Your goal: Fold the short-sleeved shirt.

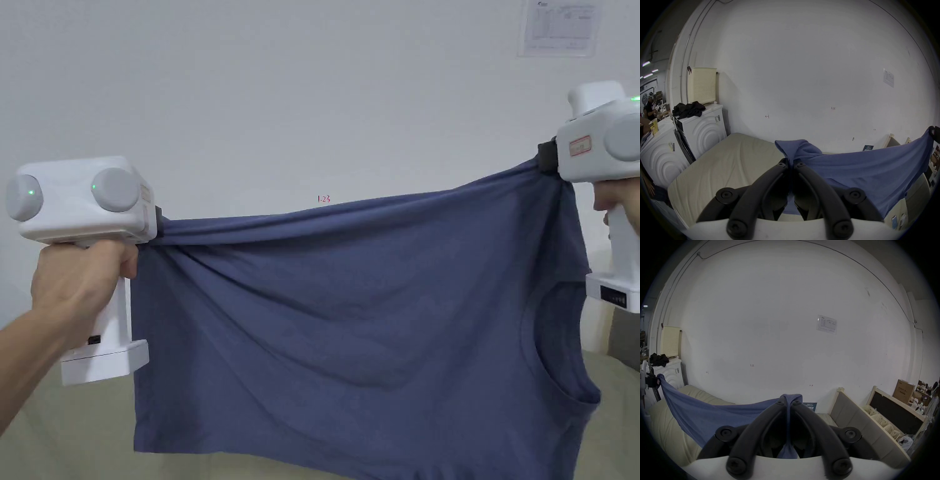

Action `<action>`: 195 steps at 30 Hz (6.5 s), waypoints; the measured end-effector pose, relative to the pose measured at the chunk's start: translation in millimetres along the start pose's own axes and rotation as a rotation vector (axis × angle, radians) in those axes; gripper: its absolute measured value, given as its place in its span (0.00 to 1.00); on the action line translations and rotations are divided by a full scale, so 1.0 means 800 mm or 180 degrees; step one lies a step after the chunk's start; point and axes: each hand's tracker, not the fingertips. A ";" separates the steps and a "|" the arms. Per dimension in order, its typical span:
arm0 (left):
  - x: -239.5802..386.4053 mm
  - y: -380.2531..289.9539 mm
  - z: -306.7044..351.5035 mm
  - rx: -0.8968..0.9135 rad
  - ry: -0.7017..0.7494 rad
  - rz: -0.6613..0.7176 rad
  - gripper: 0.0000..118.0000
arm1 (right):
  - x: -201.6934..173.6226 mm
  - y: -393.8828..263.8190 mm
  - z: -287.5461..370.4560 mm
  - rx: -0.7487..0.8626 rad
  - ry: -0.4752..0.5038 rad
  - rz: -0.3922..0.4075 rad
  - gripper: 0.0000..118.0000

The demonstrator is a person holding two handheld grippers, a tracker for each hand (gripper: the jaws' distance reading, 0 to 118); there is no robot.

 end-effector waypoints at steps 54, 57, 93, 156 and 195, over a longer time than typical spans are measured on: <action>-0.245 -0.560 0.256 -0.1944 -0.0021 -0.0062 0.00 | -0.064 -0.602 0.463 -0.2045 0.0950 -0.0242 0.03; -0.251 -0.568 0.271 -0.1968 -0.0020 -0.0034 0.00 | -0.063 -0.608 0.469 -0.2087 0.0950 -0.0338 0.03; -0.204 -0.527 0.361 -0.1117 -0.0277 -0.0118 0.00 | -0.066 -0.557 0.499 -0.1417 0.0571 -0.0435 0.01; -0.260 -0.593 0.272 -0.2087 0.0182 -0.0024 0.00 | -0.065 -0.644 0.440 -0.2665 0.1124 -0.0354 0.87; -0.206 -0.453 0.172 -0.1720 -0.0184 -0.0058 0.00 | -0.053 -0.500 0.290 -0.1955 0.0818 -0.0052 0.02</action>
